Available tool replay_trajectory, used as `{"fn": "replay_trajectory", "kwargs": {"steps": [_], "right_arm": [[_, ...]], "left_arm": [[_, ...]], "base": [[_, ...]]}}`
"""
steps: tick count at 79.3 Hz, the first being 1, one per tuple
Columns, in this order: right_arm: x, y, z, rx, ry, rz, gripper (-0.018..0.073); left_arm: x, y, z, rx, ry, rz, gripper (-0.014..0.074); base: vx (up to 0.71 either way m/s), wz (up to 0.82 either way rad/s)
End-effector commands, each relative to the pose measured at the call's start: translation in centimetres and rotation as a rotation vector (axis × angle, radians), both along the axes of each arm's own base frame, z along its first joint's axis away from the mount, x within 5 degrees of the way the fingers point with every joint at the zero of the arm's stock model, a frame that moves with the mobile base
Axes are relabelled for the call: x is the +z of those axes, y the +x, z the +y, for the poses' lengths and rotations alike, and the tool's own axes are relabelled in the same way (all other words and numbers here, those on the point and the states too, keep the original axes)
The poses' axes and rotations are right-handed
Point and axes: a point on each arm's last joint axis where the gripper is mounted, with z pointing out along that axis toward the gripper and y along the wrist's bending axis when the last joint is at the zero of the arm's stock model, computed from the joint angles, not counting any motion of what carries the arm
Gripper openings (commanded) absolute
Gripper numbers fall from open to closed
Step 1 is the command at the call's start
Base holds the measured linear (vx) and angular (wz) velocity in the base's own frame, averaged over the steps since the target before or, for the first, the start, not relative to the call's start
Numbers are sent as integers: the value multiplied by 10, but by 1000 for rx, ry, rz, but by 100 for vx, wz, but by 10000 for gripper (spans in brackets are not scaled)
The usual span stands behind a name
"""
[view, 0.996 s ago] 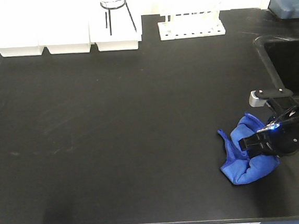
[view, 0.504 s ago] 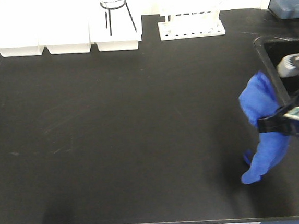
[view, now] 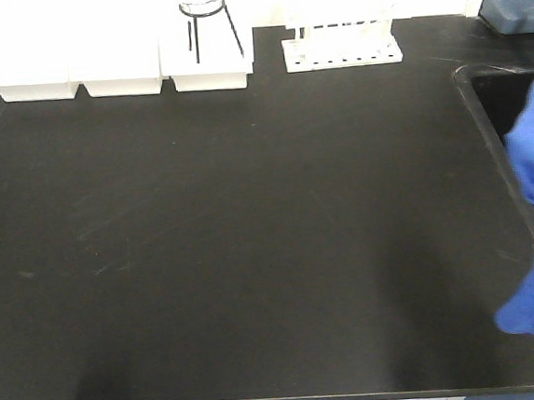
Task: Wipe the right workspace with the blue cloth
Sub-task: 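Raise the held blue cloth away from the bench with the right gripper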
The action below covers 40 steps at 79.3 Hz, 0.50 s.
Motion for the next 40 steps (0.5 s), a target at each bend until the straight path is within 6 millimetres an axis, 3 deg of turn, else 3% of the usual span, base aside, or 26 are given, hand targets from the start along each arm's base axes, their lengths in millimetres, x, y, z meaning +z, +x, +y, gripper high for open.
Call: {"fn": "replay_trajectory", "kwargs": {"steps": [1, 15, 40], "right_arm": [[14, -7, -5, -52, -20, -99, -3], [14, -24, -9, -81, -45, -112, -3], [13, -30, -8, -74, -40, -98, -3]], "left_arm": [[17, 1, -1, -10, -9, -120, -6], [17, 1, -1, -10, -9, -120, -6], [17, 1, -1, -10, -9, -120, -6]], "base": [[0, 0], [0, 0], [0, 0]]}}
